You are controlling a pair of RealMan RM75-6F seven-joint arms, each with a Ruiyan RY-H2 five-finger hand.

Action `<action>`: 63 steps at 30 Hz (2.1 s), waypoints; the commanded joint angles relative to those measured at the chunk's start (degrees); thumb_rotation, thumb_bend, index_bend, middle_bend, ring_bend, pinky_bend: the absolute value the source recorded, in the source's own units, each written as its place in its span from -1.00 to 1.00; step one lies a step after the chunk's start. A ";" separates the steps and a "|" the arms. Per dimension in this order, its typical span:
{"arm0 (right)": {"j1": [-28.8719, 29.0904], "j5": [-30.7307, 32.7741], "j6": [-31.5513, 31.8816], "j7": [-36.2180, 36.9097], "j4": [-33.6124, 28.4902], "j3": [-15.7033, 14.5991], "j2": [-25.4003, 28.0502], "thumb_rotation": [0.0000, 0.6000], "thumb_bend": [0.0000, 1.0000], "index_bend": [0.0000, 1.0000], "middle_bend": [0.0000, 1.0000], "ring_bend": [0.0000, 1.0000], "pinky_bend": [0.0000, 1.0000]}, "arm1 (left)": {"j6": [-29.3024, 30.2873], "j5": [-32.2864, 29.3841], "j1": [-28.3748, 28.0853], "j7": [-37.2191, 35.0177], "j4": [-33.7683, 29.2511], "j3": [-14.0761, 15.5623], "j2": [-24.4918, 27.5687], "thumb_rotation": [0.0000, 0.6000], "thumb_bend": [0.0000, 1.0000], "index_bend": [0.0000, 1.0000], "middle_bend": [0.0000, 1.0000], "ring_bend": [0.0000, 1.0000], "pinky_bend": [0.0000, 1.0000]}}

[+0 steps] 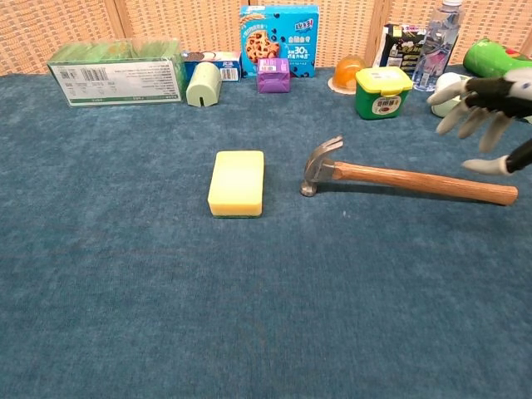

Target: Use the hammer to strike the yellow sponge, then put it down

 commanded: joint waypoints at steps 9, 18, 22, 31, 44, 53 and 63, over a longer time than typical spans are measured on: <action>5.91 10.89 -5.96 -11.00 4.50 1.30 -6.68 1.00 -0.26 -0.69 -0.44 -0.41 -0.27 | -0.35 -0.61 0.56 -3.08 2.69 0.43 -0.52 1.00 -0.68 -0.28 -0.50 -0.84 -0.81; 10.16 19.88 -9.64 -17.26 9.58 1.36 -11.23 1.00 -0.25 -0.51 -0.32 -0.36 -0.25 | -0.31 -0.96 1.20 -5.59 4.73 0.69 -0.70 1.00 -0.68 -0.28 -0.50 -0.84 -0.81; 11.09 21.75 -9.85 -17.92 11.55 1.42 -13.01 1.00 -0.23 -0.38 -0.27 -0.31 -0.23 | -0.12 -1.21 1.56 -6.44 5.48 0.70 -0.74 1.00 -0.68 -0.28 -0.50 -0.84 -0.81; 13.01 20.98 -6.83 -14.97 15.11 4.41 -18.14 1.00 -0.19 0.37 0.56 0.65 0.43 | 0.22 -1.84 2.50 -8.50 7.12 0.72 -1.06 1.00 -0.68 -0.28 -0.50 -0.84 -0.81; 10.77 18.67 -5.74 1.35 10.06 9.56 -17.34 1.00 -0.16 0.78 1.00 1.00 1.00 | -0.26 -1.38 2.66 -10.08 8.30 0.92 -1.51 1.00 -0.68 -0.28 -0.50 -0.84 -0.81; 8.81 9.93 -0.85 13.99 6.94 10.69 -19.28 1.00 -0.12 0.80 1.00 1.00 1.00 | 0.23 -1.03 2.91 -9.08 7.20 1.03 -1.16 1.00 -0.68 -0.28 -0.50 -0.84 -0.81; 8.55 2.42 9.50 13.33 13.77 8.51 -26.85 1.00 -0.12 0.80 1.00 1.00 1.00 | 0.41 -1.12 3.50 -8.87 6.85 1.35 -1.02 1.00 -0.68 -0.28 -0.50 -0.84 -0.81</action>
